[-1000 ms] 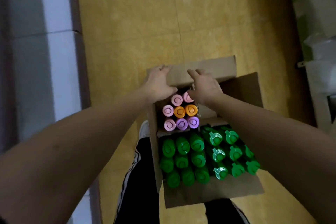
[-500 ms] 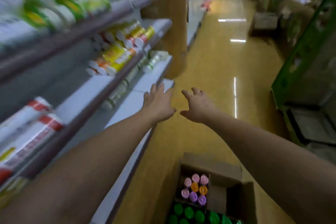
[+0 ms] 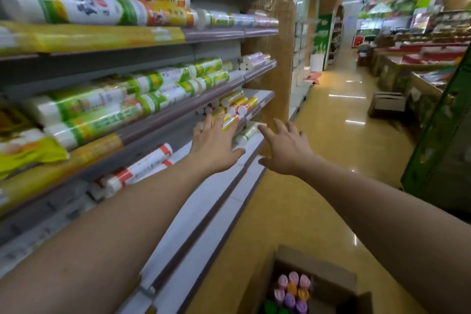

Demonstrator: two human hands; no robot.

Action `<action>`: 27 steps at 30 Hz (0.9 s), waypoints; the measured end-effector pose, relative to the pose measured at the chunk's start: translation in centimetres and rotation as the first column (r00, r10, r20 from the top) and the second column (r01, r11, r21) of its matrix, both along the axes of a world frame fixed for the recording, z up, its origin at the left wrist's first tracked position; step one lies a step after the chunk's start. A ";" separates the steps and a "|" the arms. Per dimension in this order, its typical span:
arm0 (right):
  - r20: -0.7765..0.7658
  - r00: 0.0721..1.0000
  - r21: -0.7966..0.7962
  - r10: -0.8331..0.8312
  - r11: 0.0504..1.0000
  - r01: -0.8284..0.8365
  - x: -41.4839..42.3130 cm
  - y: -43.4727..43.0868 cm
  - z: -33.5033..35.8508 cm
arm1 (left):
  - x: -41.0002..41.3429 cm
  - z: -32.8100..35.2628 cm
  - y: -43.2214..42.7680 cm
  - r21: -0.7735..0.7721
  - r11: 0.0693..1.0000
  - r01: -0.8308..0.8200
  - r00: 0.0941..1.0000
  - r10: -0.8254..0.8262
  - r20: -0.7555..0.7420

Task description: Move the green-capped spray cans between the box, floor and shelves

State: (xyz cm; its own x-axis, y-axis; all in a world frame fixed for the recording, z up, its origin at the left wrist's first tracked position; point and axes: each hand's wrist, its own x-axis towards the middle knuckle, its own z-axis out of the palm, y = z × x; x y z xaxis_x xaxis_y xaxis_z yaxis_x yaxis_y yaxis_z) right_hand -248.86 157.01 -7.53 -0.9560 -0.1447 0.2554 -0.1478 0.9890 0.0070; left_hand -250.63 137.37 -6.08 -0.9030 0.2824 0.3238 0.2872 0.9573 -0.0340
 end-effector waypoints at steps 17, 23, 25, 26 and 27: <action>0.027 0.950 -0.019 0.312 0.950 -0.311 17.6 -6.7 2.3 | 24.4 2.3 -5.7 0.051 0.946 -0.320 0.946 0.316 0.070; 0.064 0.893 -0.030 0.446 0.895 -0.445 23.8 -8.5 1.4 | 34.1 1.9 -7.2 0.025 0.879 -0.476 0.877 0.472 0.083; 0.072 0.870 -0.039 0.488 0.873 -0.487 26.1 -9.9 1.1 | 37.5 1.9 -8.5 0.007 0.855 -0.519 0.851 0.516 0.098; 0.074 0.858 -0.043 0.508 0.861 -0.506 27.2 -10.8 1.0 | 39.0 1.9 -9.2 -0.004 0.840 -0.542 0.835 0.539 0.106; 0.077 0.846 -0.045 0.527 0.850 -0.526 28.3 -11.8 0.8 | 40.5 1.9 -10.0 -0.015 0.826 -0.564 0.820 0.562 0.110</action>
State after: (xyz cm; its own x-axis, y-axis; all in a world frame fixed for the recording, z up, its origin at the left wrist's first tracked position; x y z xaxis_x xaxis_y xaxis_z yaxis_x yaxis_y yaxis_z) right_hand -220.52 145.24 -6.71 -0.7555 -0.6279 0.1871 -0.6455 0.7622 -0.0486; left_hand -210.12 127.34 -4.21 -0.9319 -0.2897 0.2183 -0.3005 0.9536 -0.0170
